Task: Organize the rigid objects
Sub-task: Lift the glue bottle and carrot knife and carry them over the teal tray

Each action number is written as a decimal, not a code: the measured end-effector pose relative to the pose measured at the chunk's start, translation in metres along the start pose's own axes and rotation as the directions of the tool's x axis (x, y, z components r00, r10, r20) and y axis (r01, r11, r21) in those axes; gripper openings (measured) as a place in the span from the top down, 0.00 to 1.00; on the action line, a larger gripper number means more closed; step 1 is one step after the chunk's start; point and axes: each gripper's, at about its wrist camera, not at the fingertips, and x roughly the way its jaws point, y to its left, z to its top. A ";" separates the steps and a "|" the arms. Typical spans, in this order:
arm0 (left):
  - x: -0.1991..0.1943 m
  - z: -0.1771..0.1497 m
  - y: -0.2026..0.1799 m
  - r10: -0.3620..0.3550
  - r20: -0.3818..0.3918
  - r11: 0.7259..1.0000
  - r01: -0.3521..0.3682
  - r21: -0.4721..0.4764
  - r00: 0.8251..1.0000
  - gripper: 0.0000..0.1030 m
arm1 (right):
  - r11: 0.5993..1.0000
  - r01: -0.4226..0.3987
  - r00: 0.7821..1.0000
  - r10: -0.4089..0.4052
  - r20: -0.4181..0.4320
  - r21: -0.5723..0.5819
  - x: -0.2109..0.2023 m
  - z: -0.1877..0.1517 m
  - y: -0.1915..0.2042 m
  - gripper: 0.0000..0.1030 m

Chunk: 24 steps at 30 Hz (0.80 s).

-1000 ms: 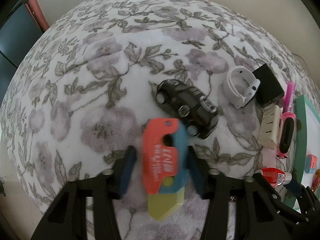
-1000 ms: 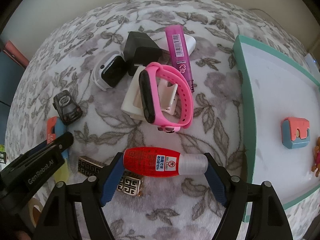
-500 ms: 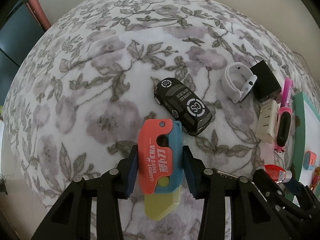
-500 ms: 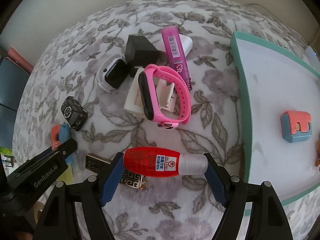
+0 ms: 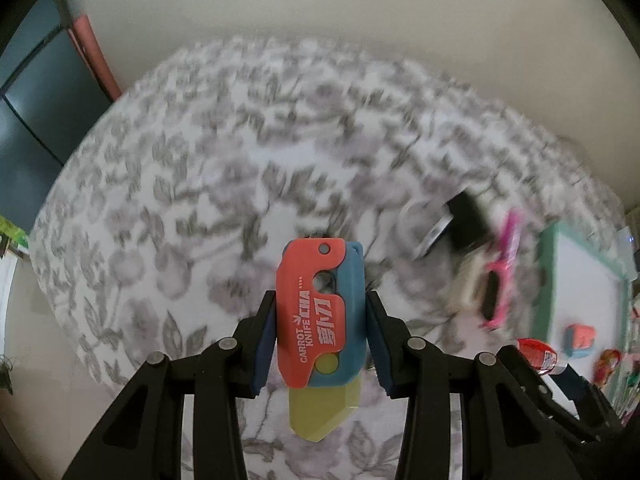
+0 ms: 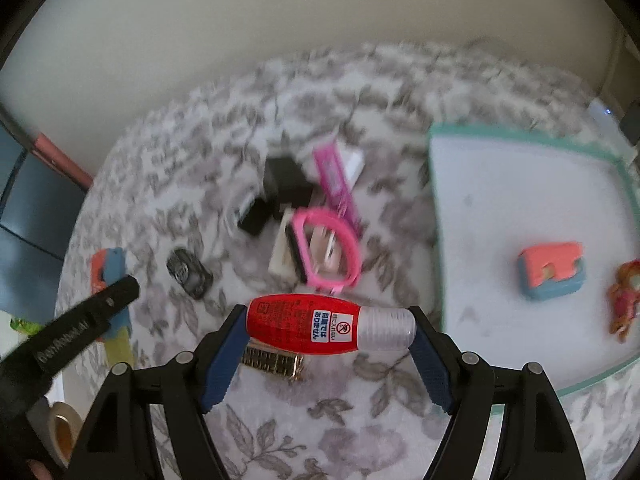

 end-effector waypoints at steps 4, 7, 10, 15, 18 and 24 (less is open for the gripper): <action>-0.036 0.012 -0.025 -0.034 0.072 0.999 0.032 0.034 0.997 0.57 | 0.999 0.030 0.996 -0.032 0.085 0.025 -0.028 0.008 -0.015 0.23; -0.051 0.016 -0.050 -0.053 0.102 0.996 0.045 0.075 0.993 0.57 | 0.997 0.043 0.991 -0.050 0.121 0.060 -0.044 0.013 -0.031 0.23; -0.064 0.016 -0.074 -0.081 0.115 0.992 0.069 0.106 0.990 0.57 | 0.992 0.083 0.984 -0.097 0.150 0.093 -0.058 0.019 -0.052 0.23; -0.075 0.009 -0.118 -0.142 0.123 0.979 0.121 0.162 0.982 0.57 | 0.977 0.152 0.969 -0.177 0.171 0.150 -0.071 0.023 -0.085 0.23; -0.077 0.002 -0.146 -0.168 0.118 0.970 0.143 0.194 0.979 0.57 | 0.960 0.178 0.963 -0.215 0.161 0.217 -0.073 0.025 -0.115 0.23; -0.071 -0.014 -0.194 -0.219 0.087 0.951 0.193 0.241 0.972 0.57 | 0.917 0.220 0.950 -0.279 0.140 0.332 -0.079 0.022 -0.168 0.23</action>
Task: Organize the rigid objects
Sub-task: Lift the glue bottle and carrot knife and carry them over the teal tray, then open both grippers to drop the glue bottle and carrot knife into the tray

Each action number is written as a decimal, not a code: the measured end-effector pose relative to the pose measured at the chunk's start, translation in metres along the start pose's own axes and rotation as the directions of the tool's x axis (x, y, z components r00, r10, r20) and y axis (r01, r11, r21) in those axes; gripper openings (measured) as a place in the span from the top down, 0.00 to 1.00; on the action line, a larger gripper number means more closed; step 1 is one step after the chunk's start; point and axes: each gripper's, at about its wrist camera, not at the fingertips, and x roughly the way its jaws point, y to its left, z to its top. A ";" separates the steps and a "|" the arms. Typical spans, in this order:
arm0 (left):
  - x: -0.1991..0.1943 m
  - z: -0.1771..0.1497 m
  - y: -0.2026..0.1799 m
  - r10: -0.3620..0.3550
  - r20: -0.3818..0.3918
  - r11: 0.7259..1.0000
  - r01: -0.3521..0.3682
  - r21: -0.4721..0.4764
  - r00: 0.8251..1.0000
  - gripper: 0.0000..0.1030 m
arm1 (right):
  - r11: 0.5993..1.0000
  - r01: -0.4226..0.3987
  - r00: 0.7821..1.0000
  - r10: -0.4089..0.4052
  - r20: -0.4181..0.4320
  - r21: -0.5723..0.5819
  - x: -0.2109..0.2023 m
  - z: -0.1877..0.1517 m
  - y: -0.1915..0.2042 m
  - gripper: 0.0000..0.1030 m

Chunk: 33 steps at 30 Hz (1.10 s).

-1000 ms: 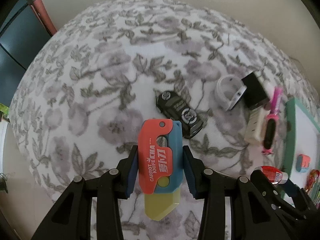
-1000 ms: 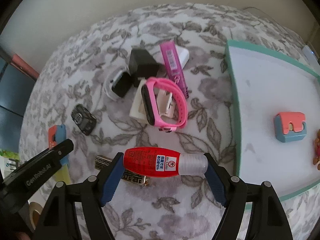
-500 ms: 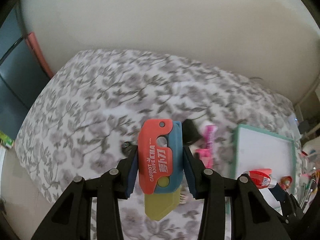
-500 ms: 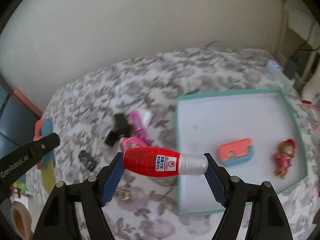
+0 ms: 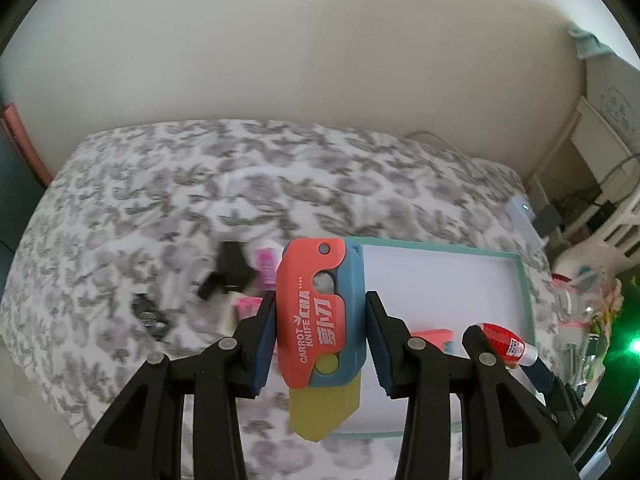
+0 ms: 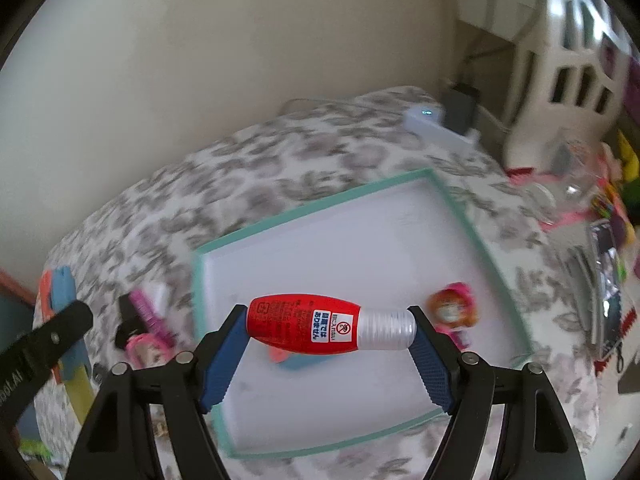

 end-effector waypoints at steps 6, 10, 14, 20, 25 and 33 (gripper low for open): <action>0.025 -0.005 -0.030 -0.042 -0.034 0.999 0.042 -0.012 0.999 0.57 | 0.995 0.091 0.995 -0.093 0.046 0.042 -0.005 0.011 -0.041 0.23; 0.041 -0.010 -0.039 -0.035 -0.066 0.999 0.034 -0.015 0.997 0.57 | 0.993 0.101 0.993 -0.104 0.051 0.060 -0.001 0.017 -0.057 0.23; 0.057 -0.011 -0.040 -0.032 -0.089 0.999 0.029 -0.033 0.995 0.57 | 0.990 0.117 0.993 -0.119 0.022 0.080 0.011 0.018 -0.067 0.23; 0.084 -0.017 -0.040 -0.014 -0.112 0.999 0.011 -0.031 0.994 0.57 | 0.991 0.130 0.991 -0.130 -0.006 0.041 0.032 0.013 -0.063 0.23; 0.105 -0.026 -0.041 0.021 -0.132 1.000 -0.021 0.001 0.991 0.57 | 0.989 0.149 0.988 -0.149 -0.033 -0.004 0.052 0.004 -0.054 0.23; 0.121 -0.035 -0.048 0.041 -0.149 0.998 -0.034 0.049 0.988 0.57 | 0.985 0.164 0.984 -0.167 -0.066 -0.048 0.068 -0.005 -0.047 0.23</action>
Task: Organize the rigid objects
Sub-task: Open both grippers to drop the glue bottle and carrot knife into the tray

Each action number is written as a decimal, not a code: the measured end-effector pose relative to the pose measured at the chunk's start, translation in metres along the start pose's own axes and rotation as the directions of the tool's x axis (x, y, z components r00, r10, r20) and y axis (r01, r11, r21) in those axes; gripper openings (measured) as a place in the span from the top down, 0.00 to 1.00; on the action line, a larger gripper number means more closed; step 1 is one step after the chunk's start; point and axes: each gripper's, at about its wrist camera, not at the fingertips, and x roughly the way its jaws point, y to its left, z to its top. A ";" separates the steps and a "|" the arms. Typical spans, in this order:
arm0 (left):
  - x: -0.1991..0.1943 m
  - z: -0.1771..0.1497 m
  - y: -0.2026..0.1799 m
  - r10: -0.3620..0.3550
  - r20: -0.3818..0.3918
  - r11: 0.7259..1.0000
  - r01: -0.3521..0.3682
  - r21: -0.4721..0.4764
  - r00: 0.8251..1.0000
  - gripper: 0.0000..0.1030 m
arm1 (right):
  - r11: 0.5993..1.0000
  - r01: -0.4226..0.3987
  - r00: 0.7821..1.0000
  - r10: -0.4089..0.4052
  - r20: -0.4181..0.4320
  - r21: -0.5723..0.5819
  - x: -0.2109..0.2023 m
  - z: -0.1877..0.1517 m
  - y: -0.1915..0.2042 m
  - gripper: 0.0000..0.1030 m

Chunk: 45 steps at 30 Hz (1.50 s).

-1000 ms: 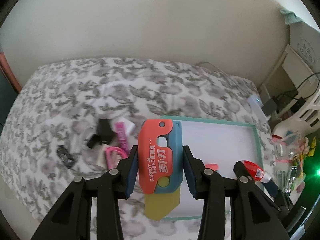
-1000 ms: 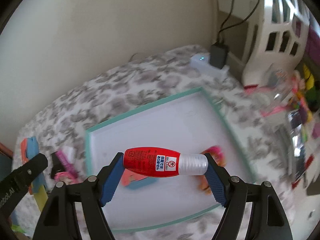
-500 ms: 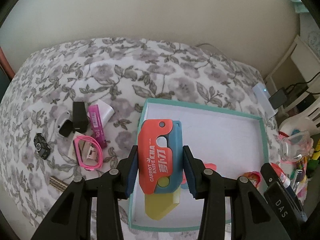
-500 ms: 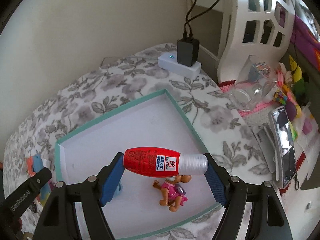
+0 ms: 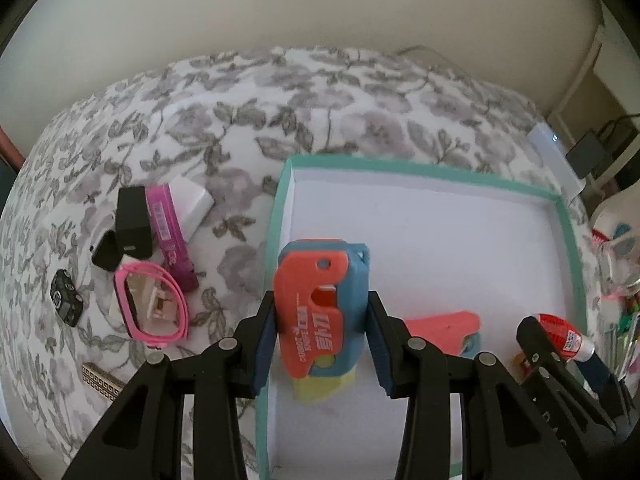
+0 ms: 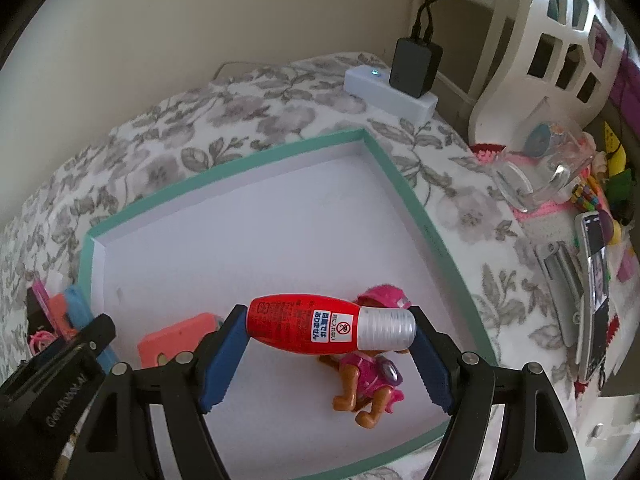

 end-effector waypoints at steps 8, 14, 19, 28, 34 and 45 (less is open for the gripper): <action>0.016 -0.008 -0.006 0.027 -0.045 0.999 -0.025 0.042 0.999 0.57 | 0.999 0.047 0.999 -0.047 0.000 -0.028 0.003 -0.003 0.004 0.23; 0.016 -0.009 -0.004 0.022 -0.051 0.999 -0.020 0.046 0.998 0.57 | 0.997 0.055 0.998 -0.055 0.006 -0.047 0.003 -0.004 0.007 0.22; 0.011 -0.006 -0.002 -0.013 -0.050 1.000 0.014 0.024 0.999 0.45 | 0.997 0.045 0.999 -0.045 0.009 -0.057 0.000 -0.002 0.010 0.22; -0.020 0.004 0.004 -0.036 0.018 0.999 0.036 0.000 0.999 0.40 | 0.999 0.036 0.994 -0.033 0.107 -0.025 -0.037 0.009 0.006 0.22; -0.050 0.009 0.018 -0.027 0.090 0.999 0.031 -0.040 0.996 0.18 | 1.000 0.015 0.986 -0.014 0.167 -0.002 -0.060 0.015 0.003 0.22; -0.041 0.006 0.051 0.080 0.040 0.990 -0.075 -0.120 0.996 0.08 | 0.999 -0.004 0.993 0.009 0.120 -0.046 -0.048 0.006 0.014 0.18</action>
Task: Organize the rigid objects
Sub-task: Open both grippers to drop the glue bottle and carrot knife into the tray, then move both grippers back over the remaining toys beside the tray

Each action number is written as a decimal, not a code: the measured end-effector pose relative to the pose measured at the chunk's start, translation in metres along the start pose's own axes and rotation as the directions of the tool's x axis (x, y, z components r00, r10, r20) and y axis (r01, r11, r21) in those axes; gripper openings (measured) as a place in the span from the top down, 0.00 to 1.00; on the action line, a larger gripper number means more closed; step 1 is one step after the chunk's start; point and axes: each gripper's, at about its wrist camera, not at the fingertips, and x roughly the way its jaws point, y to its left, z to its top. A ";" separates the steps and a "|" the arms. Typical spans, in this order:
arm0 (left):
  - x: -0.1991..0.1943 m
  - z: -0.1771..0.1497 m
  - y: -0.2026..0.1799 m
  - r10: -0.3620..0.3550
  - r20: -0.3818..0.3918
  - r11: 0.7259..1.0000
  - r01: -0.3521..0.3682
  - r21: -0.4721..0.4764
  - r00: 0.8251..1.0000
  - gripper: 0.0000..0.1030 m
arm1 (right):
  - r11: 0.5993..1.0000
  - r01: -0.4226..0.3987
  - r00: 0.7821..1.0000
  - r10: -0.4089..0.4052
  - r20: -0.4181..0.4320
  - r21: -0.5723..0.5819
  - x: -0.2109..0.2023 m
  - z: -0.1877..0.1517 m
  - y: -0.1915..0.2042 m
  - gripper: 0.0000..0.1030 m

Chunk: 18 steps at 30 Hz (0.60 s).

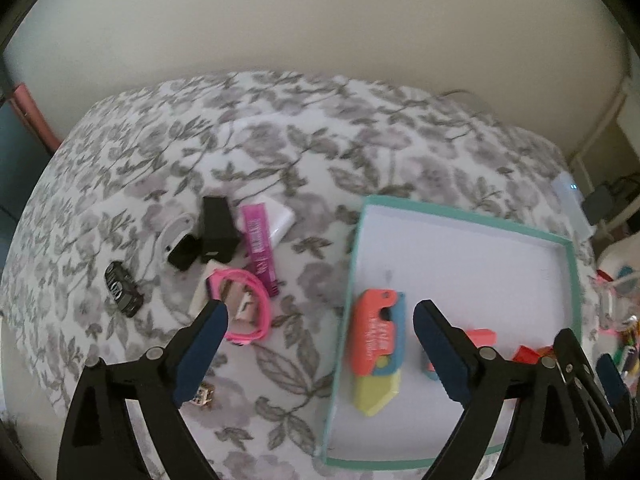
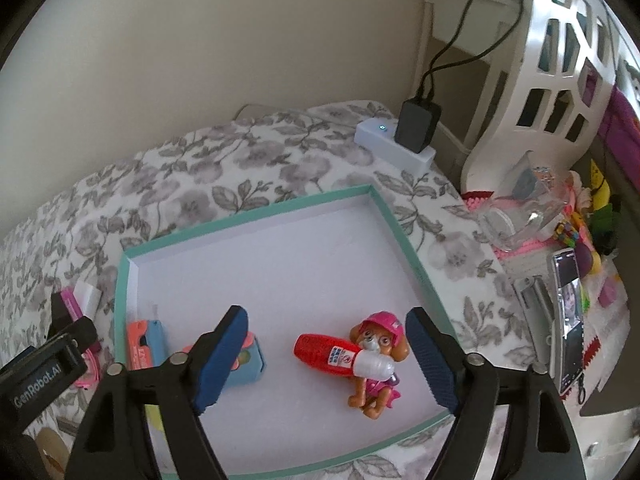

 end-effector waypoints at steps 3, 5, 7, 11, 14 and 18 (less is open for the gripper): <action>0.007 -0.001 0.005 0.020 -0.032 1.000 -0.021 -0.007 0.999 0.08 | 1.000 0.002 1.000 -0.003 -0.017 -0.025 0.005 -0.003 0.005 0.17; 0.010 -0.003 0.006 0.021 -0.046 1.000 -0.022 -0.009 0.999 0.08 | 0.999 0.003 1.000 -0.004 -0.025 -0.035 0.006 -0.004 0.007 0.09; 0.012 -0.004 0.007 0.023 -0.061 1.000 -0.024 -0.011 0.998 0.08 | 0.999 0.003 1.000 -0.004 -0.027 -0.040 0.007 -0.005 0.008 0.02; 0.015 -0.006 0.007 0.037 -0.072 0.999 -0.038 -0.012 0.997 0.08 | 0.999 0.001 1.000 -0.002 -0.031 -0.043 0.008 -0.006 0.009 0.01; 0.020 -0.007 0.009 0.041 -0.084 0.999 -0.043 -0.022 0.996 0.08 | 0.999 -0.002 0.999 0.000 -0.046 -0.048 0.012 -0.007 0.010 0.00; 0.026 -0.008 0.016 0.024 -0.117 0.998 -0.031 -0.059 0.993 0.07 | 0.998 -0.005 0.998 0.001 -0.063 -0.060 0.015 -0.008 0.014 0.00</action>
